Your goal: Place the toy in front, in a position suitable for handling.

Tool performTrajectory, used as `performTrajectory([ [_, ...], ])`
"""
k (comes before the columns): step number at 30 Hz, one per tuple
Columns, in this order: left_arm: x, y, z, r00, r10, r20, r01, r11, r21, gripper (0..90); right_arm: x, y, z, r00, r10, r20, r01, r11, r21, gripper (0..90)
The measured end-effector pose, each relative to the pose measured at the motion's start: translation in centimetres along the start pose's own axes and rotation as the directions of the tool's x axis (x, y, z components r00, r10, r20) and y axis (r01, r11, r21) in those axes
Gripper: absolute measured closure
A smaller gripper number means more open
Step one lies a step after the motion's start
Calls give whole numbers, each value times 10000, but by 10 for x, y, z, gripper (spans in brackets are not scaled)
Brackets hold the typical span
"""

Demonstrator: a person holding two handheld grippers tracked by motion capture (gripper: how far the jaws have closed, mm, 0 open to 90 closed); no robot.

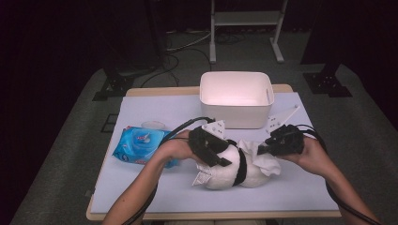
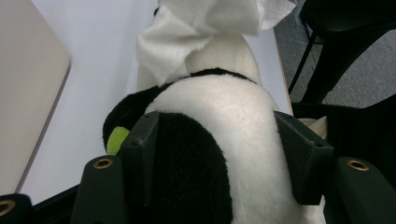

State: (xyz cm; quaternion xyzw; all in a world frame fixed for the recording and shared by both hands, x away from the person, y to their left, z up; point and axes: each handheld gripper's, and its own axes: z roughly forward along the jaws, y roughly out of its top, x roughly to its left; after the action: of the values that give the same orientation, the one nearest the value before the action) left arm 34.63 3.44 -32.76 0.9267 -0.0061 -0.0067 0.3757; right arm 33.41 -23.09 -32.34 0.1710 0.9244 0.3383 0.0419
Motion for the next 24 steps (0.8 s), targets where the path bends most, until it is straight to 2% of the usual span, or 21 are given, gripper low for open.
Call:
performTrajectory([
  [7,1,-3,-2,10000,-48,49,48,10000,-24,380,-8,-25,-10,9976,647,226,-643,9977,-200,845],
  [12,1,-5,-3,10000,-80,60,81,9999,-79,380,-15,-43,-11,9929,1148,305,-1141,9932,-229,845],
  [16,1,-4,-2,10000,-59,59,60,9999,-91,379,-19,-53,-10,9901,1372,280,-1366,9903,-247,844],
  [19,2,-2,-2,10000,-15,61,15,10000,-14,379,-16,-49,-12,9921,1222,283,-1214,9921,-301,844],
  [24,1,2,0,10000,7,33,-8,10000,19,378,-6,-26,-11,9976,636,266,-630,9978,-197,844],
])
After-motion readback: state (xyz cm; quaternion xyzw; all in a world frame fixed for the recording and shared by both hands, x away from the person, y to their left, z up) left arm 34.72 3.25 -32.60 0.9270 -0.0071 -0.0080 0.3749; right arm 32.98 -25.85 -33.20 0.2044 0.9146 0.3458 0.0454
